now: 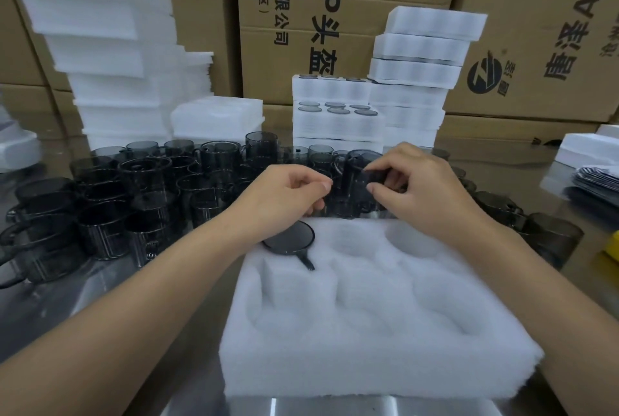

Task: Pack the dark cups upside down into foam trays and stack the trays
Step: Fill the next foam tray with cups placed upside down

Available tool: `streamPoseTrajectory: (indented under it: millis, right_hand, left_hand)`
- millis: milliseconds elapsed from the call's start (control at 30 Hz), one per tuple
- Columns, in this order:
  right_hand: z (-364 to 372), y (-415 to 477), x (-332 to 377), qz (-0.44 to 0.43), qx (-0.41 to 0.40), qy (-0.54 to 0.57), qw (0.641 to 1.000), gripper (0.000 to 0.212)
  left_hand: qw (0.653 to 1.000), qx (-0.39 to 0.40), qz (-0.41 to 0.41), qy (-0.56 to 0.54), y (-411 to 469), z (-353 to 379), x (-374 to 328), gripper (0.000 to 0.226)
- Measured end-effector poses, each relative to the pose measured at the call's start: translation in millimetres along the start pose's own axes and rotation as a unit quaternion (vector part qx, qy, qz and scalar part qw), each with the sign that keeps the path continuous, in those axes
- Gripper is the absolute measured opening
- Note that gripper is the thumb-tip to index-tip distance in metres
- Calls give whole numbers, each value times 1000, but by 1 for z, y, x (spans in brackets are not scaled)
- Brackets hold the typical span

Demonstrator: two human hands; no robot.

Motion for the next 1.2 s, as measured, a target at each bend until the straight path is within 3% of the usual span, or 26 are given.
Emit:
streamPoseTrajectory:
  millis: [167, 333, 467, 600, 867, 1200]
  right_hand:
    - [-11, -4, 16, -28, -51, 96, 994, 20]
    - [-16, -5, 27, -39, -72, 190, 978, 28]
    - [-2, -7, 32, -48, -35, 191, 980, 30]
    - [10, -8, 30, -43, 23, 168, 985, 26]
    - [4, -10, 31, -61, -8, 147, 987, 54]
    - [9, -10, 31, -68, 25, 121, 990, 74]
  left_hand:
    - [987, -26, -25, -157, -2, -5, -5, 13]
    - [961, 27, -70, -265, -3, 3, -8, 20]
    - [956, 51, -75, -279, -3, 4, -4, 34]
    - [958, 58, -75, -271, 0, 3, 1, 29]
    - [972, 70, -53, -217, 0, 5, 3, 17]
    - [973, 96, -25, -208, 1, 5, 3, 43]
Point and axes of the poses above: each hand's wrist, its own y-axis towards the middle knuckle, its own z-axis out of the palm, x = y × z, the point moved 5 cm from there along y, towards the middle knuckle, and after that the axes turned 1 degree about x, right-handed, at the moved point
